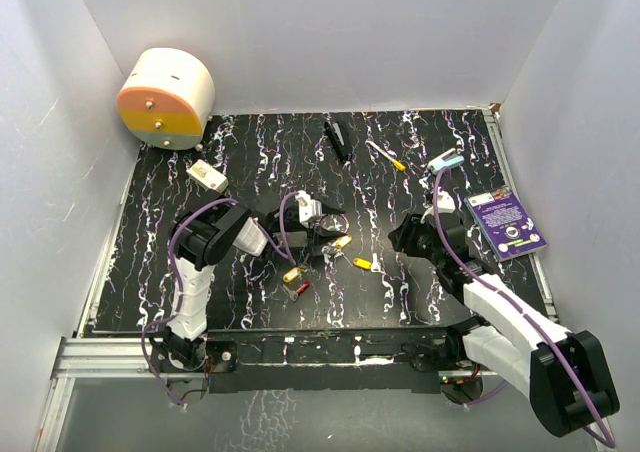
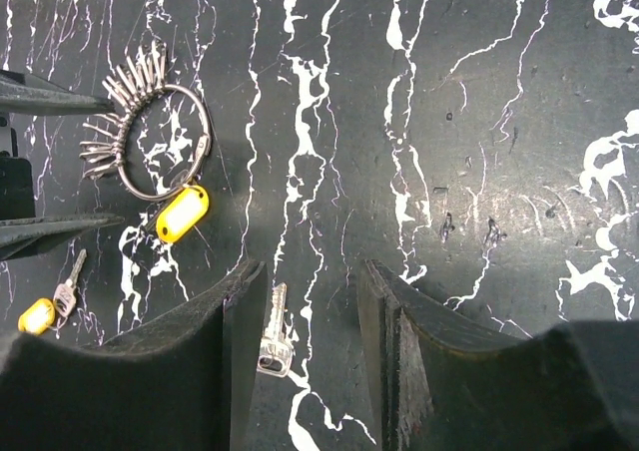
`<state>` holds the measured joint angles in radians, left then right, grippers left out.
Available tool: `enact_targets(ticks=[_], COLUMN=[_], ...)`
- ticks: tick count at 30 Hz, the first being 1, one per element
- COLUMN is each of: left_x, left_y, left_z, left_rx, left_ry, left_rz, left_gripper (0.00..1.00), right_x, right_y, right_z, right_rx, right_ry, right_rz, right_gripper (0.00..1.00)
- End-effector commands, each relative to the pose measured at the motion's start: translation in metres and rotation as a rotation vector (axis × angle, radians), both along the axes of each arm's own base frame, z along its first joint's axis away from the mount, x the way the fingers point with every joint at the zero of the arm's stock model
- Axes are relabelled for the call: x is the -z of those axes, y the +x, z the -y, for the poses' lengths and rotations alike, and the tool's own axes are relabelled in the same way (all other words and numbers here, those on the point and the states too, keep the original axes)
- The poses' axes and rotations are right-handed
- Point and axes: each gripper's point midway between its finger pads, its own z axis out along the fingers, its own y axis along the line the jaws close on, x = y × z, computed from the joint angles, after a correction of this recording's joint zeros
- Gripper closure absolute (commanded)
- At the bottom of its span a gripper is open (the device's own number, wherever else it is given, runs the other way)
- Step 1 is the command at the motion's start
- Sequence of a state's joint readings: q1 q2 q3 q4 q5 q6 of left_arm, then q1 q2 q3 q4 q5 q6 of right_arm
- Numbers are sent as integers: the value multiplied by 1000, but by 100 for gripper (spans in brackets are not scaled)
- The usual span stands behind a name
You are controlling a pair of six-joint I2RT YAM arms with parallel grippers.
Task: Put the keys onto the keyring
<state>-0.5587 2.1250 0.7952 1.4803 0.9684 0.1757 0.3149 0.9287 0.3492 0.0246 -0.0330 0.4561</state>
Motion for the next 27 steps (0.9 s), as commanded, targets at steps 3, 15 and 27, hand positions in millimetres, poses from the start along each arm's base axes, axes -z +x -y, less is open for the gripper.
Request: enact_targets(ticks=[3, 15, 27], left_x=[0, 25, 44], left_y=[-4, -1, 0], left_z=[6, 10, 18], left_rx=[69, 108, 129], left_ry=[-10, 61, 121], left_rz=[94, 104, 87], left_gripper=[43, 46, 55], right_x=[-22, -21, -21], right_y=[12, 14, 14], right_z=[-9, -13, -14], right_rx=[-15, -40, -45], right_ry=[50, 49, 48], right_rz=[75, 84, 91], right_gripper=[55, 56, 58])
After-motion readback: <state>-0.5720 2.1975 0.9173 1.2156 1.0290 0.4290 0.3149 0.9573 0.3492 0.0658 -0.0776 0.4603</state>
